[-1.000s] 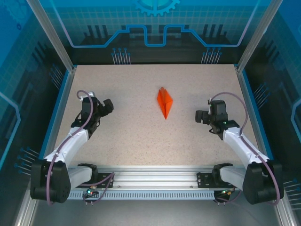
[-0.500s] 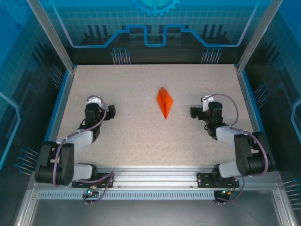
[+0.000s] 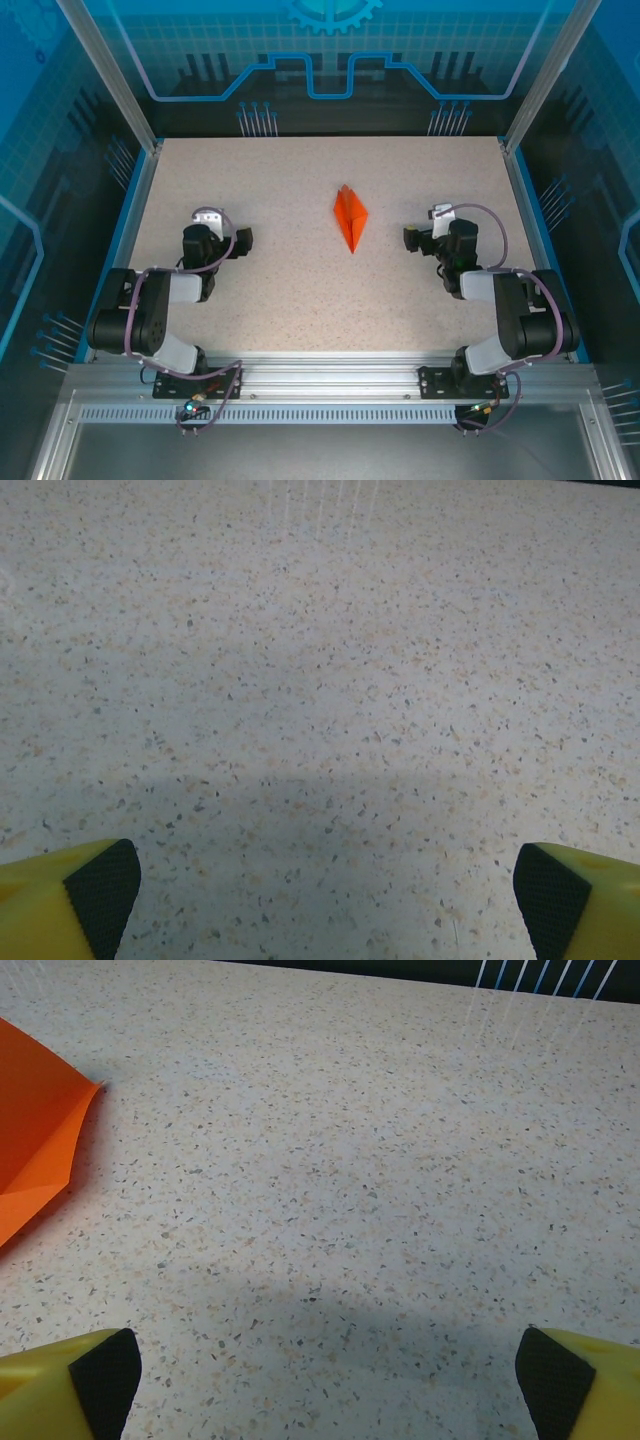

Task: Fold a paper plane with a square sheet of paper (fold left side to right side)
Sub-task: Reset both arms

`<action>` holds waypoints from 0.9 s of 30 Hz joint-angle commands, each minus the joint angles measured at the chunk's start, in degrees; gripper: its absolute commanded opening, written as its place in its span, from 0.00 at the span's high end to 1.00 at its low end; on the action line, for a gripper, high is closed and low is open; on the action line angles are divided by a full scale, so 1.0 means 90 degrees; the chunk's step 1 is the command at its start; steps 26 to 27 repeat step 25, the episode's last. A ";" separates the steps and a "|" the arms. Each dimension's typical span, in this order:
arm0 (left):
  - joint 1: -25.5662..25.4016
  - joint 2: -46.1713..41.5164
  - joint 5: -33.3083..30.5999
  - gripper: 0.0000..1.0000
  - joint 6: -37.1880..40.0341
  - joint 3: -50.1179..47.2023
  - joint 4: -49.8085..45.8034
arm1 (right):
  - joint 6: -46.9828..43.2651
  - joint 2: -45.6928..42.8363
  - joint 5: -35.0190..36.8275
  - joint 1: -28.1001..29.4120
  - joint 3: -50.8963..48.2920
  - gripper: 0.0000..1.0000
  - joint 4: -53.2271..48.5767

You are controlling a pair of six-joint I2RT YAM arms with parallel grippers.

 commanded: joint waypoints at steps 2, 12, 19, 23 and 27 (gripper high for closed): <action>0.0058 -0.0014 0.0167 0.01 0.0099 0.0179 0.0167 | -0.0057 0.0057 -0.0046 -0.0024 0.0087 0.00 0.0223; 0.0058 -0.0007 0.0166 0.01 0.0101 0.0166 0.0190 | -0.0081 0.0068 0.0049 0.0020 0.0079 0.00 0.0233; 0.0061 -0.0016 0.0169 0.01 0.0101 0.0167 0.0191 | -0.0075 0.0066 0.0043 0.0019 0.0088 0.00 0.0223; 0.0058 -0.0007 0.0164 0.01 0.0101 0.0169 0.0191 | -0.0074 0.0064 0.0043 0.0017 0.0083 0.00 0.0218; 0.0058 -0.0013 0.0170 0.01 0.0100 0.0168 0.0191 | -0.0082 0.0066 0.0043 0.0018 0.0084 0.00 0.0225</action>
